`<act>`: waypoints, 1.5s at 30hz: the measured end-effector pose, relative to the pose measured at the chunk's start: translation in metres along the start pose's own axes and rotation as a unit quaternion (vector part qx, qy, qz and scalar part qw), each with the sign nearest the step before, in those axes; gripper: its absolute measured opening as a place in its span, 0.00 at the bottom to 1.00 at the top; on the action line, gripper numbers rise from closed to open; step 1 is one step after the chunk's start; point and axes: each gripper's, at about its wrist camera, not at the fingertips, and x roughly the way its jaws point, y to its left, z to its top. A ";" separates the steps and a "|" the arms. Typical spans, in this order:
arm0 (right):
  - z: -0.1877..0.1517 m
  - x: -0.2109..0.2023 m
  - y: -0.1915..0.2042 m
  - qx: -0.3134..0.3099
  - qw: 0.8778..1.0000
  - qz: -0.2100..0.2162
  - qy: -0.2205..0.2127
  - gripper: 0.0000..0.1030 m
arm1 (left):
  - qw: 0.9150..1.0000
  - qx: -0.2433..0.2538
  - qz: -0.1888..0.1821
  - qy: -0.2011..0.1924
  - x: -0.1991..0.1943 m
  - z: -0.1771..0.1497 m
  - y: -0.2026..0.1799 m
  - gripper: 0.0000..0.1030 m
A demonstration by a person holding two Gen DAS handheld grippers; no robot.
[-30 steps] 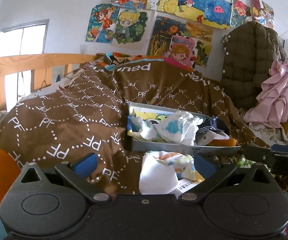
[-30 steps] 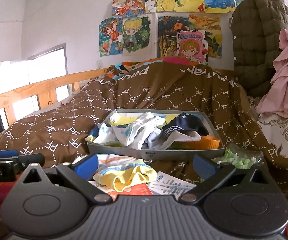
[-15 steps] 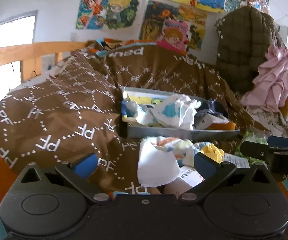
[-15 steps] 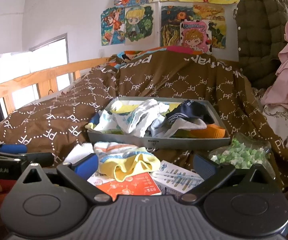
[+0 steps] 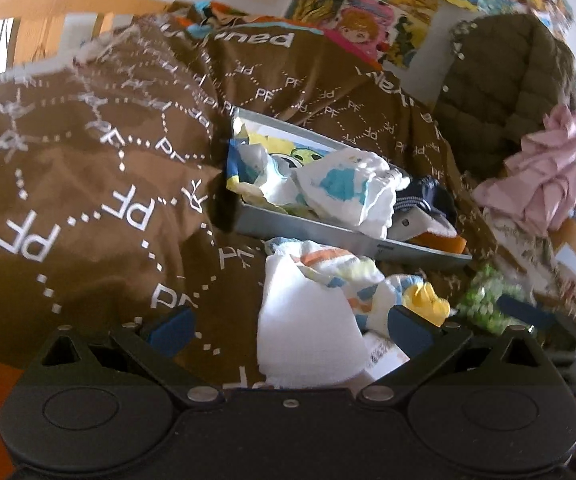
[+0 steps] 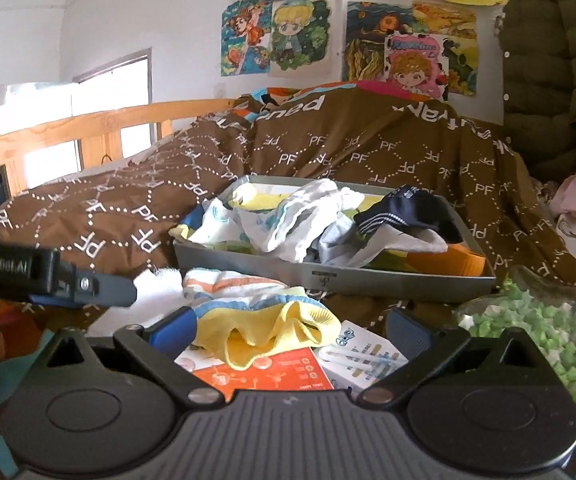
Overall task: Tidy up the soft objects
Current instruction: 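Move both open tools over the remaining soft items beside the tray, then grasp the white cloth with the left tool while the right tool grasps the yellow striped towel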
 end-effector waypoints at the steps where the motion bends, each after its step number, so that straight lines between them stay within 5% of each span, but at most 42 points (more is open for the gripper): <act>1: -0.001 0.002 0.000 -0.002 1.000 0.002 0.001 1.00 | 1.000 -0.011 -0.004 0.000 0.003 0.001 0.003 0.98; 10: -0.001 0.022 0.008 -0.031 0.999 0.021 0.007 0.99 | 0.998 -0.042 -0.035 0.013 0.021 0.003 0.016 0.81; 18: 0.002 0.033 0.013 -0.042 0.998 0.035 0.014 0.90 | 0.997 -0.058 -0.045 0.007 0.026 -0.002 0.026 0.46; 28: 0.002 0.036 0.013 -0.022 0.998 0.057 0.031 0.78 | 0.998 -0.047 -0.045 -0.003 0.027 -0.010 0.027 0.16; 31: 0.002 0.035 0.013 -0.019 0.997 0.063 0.034 0.70 | 0.998 -0.041 -0.049 -0.005 0.027 -0.010 0.025 0.08; 37: 0.003 0.034 0.018 -0.017 0.996 0.075 0.036 0.39 | 0.998 -0.033 -0.052 -0.007 0.027 -0.012 0.022 0.05; 39: 0.003 0.034 0.019 -0.012 0.996 0.077 0.038 0.20 | 0.998 -0.034 -0.052 -0.010 0.026 -0.012 0.023 0.04; 45: 0.003 0.030 0.021 -0.016 0.997 0.065 0.027 0.11 | 0.998 -0.039 -0.051 -0.016 0.024 -0.012 0.022 0.03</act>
